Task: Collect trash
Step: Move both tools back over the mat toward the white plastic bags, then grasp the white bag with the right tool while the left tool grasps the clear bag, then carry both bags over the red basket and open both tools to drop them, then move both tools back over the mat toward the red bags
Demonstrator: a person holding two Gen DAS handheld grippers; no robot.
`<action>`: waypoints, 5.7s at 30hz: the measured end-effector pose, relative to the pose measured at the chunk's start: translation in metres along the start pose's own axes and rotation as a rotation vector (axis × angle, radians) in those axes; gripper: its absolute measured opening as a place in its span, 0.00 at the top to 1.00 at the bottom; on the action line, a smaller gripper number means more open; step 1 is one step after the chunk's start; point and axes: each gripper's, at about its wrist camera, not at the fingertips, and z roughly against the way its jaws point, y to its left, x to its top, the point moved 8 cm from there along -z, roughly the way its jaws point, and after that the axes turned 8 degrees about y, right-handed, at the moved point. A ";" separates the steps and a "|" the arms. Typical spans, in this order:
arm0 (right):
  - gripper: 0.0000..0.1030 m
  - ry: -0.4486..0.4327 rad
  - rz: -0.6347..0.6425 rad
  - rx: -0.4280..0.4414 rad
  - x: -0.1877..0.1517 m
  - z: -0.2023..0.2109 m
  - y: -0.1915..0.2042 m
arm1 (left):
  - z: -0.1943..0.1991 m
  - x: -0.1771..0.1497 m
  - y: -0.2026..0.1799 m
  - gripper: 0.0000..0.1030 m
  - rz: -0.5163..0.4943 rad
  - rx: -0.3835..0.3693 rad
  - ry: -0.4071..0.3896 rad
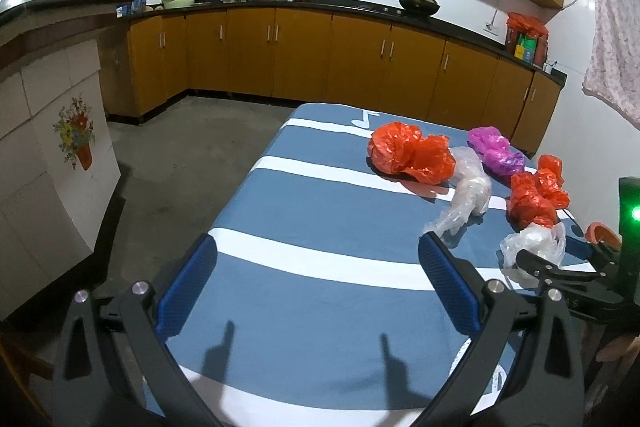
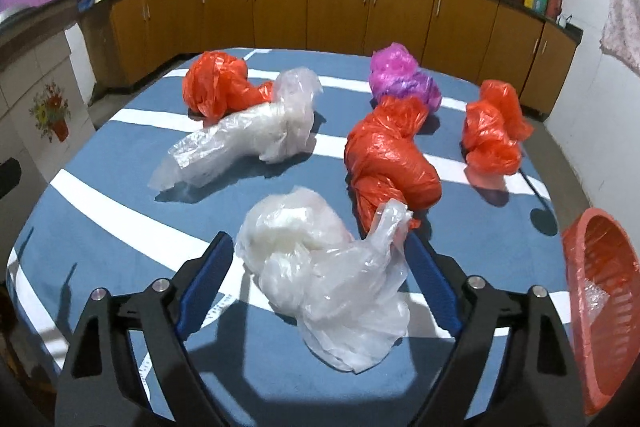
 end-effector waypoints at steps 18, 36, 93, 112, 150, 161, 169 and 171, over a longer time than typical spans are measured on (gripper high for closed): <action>0.52 -0.052 -0.080 0.093 -0.017 0.040 -0.026 | -0.031 0.018 -0.070 0.04 -0.127 -0.069 0.036; 0.52 -0.105 -0.340 -0.050 -0.044 0.074 -0.156 | -0.136 0.045 -0.180 0.10 -0.276 -0.112 0.179; 0.52 -0.237 -0.497 -0.348 -0.088 0.169 -0.257 | 0.000 0.021 -0.314 0.58 -0.486 -0.458 0.101; 0.52 -0.229 -0.598 -0.485 -0.112 0.182 -0.320 | 0.022 -0.028 -0.414 0.58 -0.605 -0.609 0.142; 0.04 -0.289 -0.716 -0.437 -0.128 0.178 -0.367 | -0.022 -0.045 -0.442 0.13 -0.561 -0.567 0.169; 0.04 -0.239 -0.669 -0.333 -0.121 0.160 -0.326 | -0.030 -0.012 -0.321 0.06 -0.449 -0.370 0.072; 0.04 -0.215 -0.515 -0.311 -0.085 0.139 -0.268 | -0.055 -0.002 -0.207 0.06 -0.339 -0.165 0.077; 0.04 -0.211 -0.467 -0.299 -0.073 0.132 -0.248 | -0.058 0.001 -0.184 0.06 -0.305 -0.121 0.074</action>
